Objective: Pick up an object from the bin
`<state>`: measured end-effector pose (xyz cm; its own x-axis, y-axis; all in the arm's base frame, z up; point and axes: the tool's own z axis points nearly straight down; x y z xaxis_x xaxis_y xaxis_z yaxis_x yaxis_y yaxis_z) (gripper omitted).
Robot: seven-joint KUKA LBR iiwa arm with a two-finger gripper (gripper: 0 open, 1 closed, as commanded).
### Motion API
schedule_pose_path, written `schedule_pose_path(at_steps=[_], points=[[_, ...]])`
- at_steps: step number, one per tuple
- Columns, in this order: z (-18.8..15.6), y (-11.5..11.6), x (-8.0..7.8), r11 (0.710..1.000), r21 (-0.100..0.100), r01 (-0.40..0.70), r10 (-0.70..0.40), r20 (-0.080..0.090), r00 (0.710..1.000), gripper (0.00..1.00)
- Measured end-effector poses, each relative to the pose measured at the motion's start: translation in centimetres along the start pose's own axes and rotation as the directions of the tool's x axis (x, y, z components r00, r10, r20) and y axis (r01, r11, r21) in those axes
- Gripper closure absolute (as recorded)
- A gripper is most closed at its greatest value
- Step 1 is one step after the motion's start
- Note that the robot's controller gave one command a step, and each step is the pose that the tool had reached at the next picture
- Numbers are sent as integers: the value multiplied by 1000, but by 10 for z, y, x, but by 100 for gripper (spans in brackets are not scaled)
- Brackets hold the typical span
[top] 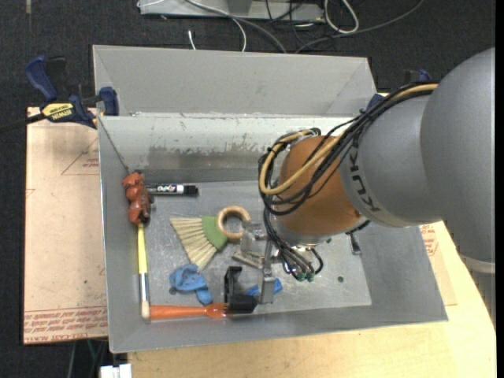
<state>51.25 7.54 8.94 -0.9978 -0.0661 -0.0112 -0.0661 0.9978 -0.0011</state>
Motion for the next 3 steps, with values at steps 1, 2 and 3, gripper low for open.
schedule_pose_path(at_steps=[1, 2, 3], points=[[-11, -14, -58, 995, -1, -95, 95, -2, 995, 0], [21, 48, -104, 1000, -5, -17, 17, 5, 1000, 0], [19, 57, -94, 999, -1, 42, -42, 1, 999, 100]])
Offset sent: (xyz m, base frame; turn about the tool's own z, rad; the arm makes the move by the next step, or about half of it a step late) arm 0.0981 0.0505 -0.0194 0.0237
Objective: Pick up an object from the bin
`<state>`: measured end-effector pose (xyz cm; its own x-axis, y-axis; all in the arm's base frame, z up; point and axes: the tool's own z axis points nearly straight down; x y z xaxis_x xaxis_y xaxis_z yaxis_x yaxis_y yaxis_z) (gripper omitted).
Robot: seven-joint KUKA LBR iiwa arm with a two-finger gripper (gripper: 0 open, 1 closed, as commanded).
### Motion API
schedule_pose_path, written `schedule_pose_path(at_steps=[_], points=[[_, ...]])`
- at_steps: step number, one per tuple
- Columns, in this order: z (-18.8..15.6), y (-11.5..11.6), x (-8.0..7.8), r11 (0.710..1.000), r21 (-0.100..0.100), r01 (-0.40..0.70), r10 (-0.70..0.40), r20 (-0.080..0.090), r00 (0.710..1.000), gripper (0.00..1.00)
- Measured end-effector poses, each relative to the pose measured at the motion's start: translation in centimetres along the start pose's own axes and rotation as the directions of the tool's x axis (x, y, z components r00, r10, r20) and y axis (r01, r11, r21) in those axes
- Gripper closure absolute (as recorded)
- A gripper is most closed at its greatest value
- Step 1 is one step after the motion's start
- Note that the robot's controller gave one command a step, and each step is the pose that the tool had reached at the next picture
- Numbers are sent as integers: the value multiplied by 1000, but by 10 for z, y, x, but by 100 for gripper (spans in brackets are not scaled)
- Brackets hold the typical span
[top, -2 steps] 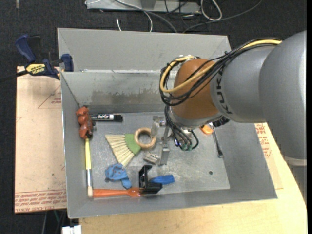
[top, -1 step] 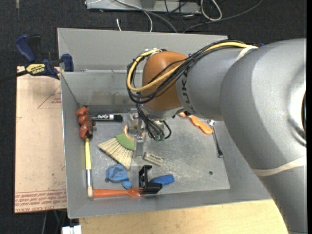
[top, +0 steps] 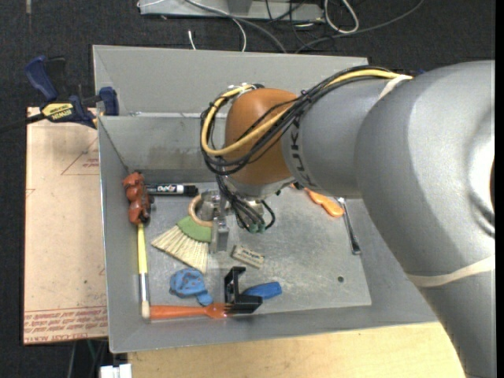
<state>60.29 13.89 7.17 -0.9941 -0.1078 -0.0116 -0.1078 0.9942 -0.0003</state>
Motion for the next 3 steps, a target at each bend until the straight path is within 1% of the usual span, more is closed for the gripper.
schedule_pose_path(at_steps=[1, 3], points=[[0, 0, 0, 1000, 0, 0, 0, 0, 1000, 100], [-43, 0, 1, 1000, 0, 1, -1, -2, 1000, 100]])
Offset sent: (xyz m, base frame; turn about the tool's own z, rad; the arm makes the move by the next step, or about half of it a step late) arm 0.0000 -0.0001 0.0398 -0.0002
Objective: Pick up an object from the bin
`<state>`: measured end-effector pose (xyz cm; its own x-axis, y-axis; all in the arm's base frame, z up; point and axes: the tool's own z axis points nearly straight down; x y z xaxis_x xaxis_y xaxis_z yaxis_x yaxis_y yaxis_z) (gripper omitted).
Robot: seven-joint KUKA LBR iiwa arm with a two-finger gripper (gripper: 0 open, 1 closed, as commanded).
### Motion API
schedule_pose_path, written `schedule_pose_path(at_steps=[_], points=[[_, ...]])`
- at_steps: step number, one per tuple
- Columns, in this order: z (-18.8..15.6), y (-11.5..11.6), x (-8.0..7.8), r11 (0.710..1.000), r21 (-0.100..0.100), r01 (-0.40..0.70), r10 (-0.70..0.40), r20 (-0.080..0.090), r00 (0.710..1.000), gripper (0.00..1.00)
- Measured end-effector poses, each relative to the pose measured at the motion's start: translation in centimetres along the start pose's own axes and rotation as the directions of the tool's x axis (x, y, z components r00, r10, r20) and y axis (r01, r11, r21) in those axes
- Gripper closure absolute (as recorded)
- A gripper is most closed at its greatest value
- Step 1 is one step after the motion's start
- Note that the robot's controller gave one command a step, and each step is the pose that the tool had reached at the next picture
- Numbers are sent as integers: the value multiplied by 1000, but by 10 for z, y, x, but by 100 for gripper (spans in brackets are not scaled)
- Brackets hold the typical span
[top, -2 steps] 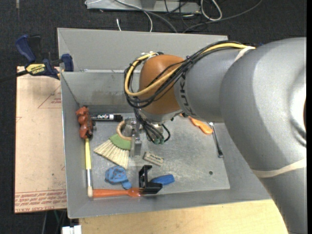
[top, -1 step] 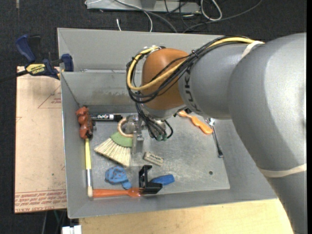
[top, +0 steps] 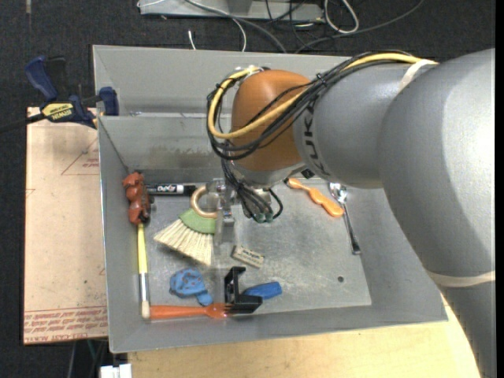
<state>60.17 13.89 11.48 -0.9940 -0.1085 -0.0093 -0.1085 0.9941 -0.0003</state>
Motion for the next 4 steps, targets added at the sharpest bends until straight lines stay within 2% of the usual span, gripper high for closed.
schedule_pose_path(at_steps=[4], points=[[-58, 1, -1, 1000, -1, 2, -2, 2, 1000, 100]])
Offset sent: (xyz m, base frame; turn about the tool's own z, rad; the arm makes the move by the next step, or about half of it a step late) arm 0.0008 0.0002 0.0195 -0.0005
